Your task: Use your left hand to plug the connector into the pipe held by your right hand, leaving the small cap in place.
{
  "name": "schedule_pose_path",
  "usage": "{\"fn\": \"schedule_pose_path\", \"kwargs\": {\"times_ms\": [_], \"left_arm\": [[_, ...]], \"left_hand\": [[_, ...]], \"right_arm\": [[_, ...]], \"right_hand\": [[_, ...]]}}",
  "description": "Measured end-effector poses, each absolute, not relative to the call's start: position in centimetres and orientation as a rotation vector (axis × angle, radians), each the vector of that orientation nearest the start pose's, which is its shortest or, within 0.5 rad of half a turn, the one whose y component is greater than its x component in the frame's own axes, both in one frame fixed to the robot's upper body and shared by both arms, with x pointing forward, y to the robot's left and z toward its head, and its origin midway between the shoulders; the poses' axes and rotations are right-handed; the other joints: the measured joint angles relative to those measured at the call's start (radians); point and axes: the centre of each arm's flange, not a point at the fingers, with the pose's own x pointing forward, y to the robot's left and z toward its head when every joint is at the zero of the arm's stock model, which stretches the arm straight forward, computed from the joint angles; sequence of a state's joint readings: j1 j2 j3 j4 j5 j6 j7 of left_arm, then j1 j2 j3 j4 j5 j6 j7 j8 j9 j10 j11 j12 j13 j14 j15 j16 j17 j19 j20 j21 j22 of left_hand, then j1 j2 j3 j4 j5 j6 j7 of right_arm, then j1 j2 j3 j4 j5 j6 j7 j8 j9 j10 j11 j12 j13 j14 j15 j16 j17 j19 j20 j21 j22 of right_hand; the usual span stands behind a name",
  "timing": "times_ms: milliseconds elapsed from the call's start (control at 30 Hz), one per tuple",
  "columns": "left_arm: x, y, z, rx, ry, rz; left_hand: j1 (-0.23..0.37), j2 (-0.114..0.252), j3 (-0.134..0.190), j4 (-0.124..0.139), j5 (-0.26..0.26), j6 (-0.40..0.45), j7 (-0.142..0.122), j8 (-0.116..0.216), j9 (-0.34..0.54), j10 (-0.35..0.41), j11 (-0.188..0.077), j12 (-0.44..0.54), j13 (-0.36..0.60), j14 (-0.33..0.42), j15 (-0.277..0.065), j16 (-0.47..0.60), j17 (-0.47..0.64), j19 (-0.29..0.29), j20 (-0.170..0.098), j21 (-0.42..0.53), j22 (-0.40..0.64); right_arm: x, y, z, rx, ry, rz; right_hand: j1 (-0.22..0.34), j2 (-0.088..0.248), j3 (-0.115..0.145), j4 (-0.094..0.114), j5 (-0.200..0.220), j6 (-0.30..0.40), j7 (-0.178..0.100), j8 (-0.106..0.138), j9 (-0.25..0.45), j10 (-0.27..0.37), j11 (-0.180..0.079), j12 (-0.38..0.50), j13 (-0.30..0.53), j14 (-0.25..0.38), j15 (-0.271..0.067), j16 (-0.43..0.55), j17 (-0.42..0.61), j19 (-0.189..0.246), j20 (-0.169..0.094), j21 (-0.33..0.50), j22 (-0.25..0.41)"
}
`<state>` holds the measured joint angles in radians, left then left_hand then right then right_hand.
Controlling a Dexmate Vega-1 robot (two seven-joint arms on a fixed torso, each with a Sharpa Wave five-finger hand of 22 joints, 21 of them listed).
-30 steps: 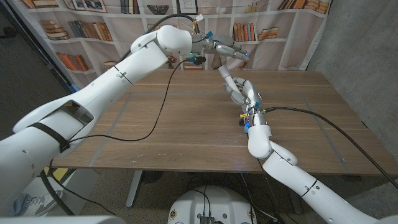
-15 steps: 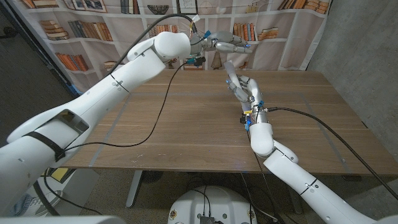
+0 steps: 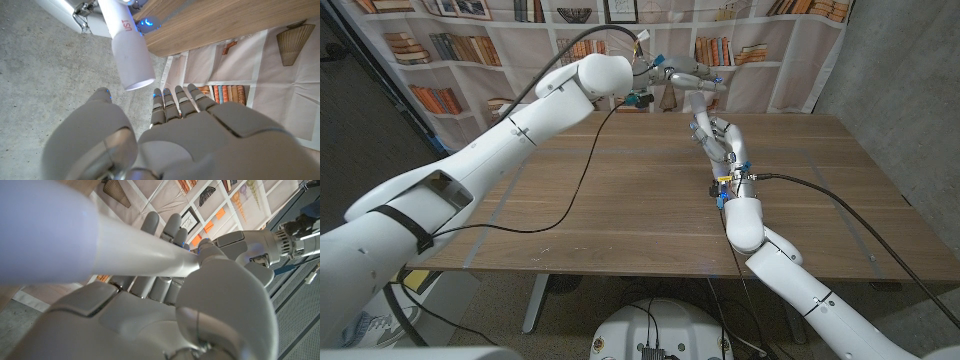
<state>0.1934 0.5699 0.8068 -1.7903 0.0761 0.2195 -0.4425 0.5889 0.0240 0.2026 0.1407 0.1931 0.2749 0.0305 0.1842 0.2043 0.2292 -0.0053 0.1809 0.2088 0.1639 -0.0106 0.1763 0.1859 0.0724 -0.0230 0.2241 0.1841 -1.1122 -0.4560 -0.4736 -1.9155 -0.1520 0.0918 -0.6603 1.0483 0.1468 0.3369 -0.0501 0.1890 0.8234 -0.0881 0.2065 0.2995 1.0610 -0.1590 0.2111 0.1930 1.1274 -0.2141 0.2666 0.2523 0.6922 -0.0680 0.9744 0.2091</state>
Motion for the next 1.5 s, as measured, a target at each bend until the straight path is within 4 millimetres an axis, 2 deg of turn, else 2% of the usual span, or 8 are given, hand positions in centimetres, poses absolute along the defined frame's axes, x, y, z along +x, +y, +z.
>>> {"fn": "schedule_pose_path", "kwargs": {"times_ms": [200, 500, 1500], "left_arm": [[53.1, 2.9, 22.0, 1.258, -0.82, -0.606], [52.8, 2.1, 22.2, 1.268, -0.836, -0.624], [53.1, 1.5, 21.6, 1.255, -0.818, -0.64]], "left_hand": [[-0.005, -0.003, -0.005, -0.003, 0.0, 0.0, 0.0, 0.001, -0.005, 0.0, 0.0, 0.005, -0.004, 0.0, 0.0, 0.0, 0.0, 0.0, 0.0, 0.0, 0.0], [-0.005, -0.003, -0.005, -0.003, 0.0, 0.001, 0.0, 0.001, -0.005, 0.0, 0.0, 0.005, -0.004, 0.0, 0.0, 0.006, 0.0, 0.0, 0.0, 0.0, 0.0], [-0.008, -0.005, -0.013, -0.003, 0.008, 0.008, 0.0, 0.009, -0.004, 0.003, -0.003, 0.012, -0.009, 0.006, -0.006, 0.006, -0.005, 0.0, 0.0, 0.0, 0.0]], "right_arm": [[50.6, -15.7, -1.5, -0.314, -0.954, -0.181], [50.6, -15.5, -1.4, -0.312, -0.961, -0.186], [51.3, -15.1, -1.0, -0.329, -0.962, -0.169]], "right_hand": [[0.0, 0.0, 0.0, 0.0, 0.0, 0.0, 0.0, 0.0, 0.0, -0.001, 0.001, 0.0, 0.0, 0.0, 0.0, 0.0, -0.002, 0.0, 0.0, 0.007, -0.005], [0.0, 0.0, 0.0, 0.0, 0.0, 0.0, 0.0, 0.0, 0.0, -0.001, 0.001, 0.0, 0.0, 0.0, 0.0, 0.0, -0.002, 0.0, 0.0, 0.007, -0.005], [0.0, 0.0, 0.0, 0.0, 0.0, 0.0, 0.0, -0.003, 0.0, -0.003, 0.003, 0.001, 0.0, 0.007, -0.004, 0.0, -0.001, -0.004, 0.004, 0.013, -0.009]]}}
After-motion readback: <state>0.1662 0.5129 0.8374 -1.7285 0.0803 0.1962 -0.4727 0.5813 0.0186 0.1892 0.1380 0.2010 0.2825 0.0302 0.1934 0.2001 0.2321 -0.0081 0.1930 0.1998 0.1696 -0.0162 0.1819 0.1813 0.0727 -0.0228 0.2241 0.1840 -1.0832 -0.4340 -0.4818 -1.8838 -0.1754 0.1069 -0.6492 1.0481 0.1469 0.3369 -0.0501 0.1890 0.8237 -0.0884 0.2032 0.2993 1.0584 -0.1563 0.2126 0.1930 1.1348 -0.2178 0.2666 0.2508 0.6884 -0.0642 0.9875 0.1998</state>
